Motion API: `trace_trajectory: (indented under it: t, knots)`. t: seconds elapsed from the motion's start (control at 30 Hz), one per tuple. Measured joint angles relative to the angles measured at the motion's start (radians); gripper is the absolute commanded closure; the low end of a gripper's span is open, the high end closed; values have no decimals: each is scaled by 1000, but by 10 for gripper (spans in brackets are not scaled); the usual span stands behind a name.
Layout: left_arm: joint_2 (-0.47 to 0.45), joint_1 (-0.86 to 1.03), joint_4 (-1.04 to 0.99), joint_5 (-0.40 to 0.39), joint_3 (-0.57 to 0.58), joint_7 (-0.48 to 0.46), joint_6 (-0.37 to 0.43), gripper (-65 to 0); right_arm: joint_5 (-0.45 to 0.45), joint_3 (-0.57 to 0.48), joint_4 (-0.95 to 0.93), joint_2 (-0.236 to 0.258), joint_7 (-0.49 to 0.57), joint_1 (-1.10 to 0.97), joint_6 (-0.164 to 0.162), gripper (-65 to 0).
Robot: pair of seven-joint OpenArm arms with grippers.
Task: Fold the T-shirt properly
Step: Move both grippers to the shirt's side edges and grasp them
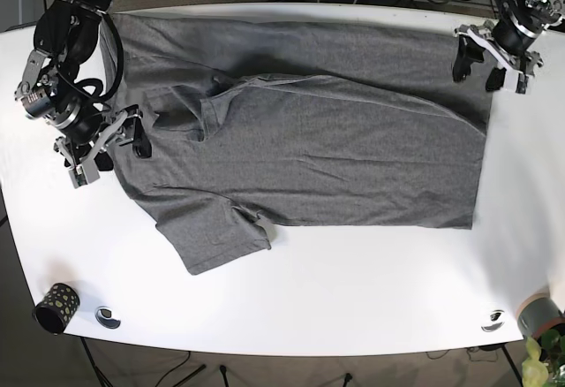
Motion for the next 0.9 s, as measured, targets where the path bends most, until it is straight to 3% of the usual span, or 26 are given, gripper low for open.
trace_trajectory:
  t: [0.23, 0.3, 0.43, 0.73, 0.9]
  knots:
    - [0, -122, 49, 3, -4, 11, 0, -397, -3, -7, -169, 14, 5, 151, 0, -488]
    - [-1, -185, 45, 2, -4, 19, 2, -397, -52, -10, -233, 19, 4, 204, 0, -488]
    - [4, -338, 26, 3, -4, 148, 3, -397, -174, -8, -395, 23, 14, 332, 11, -488]
    - [25, -533, -93, 119, 0, 196, 5, -397, -410, -8, -787, 28, 243, 520, 13, -488]
    - [31, -602, -167, 121, 3, 192, 0, -397, -512, -6, -926, 30, 364, 549, 18, -488]
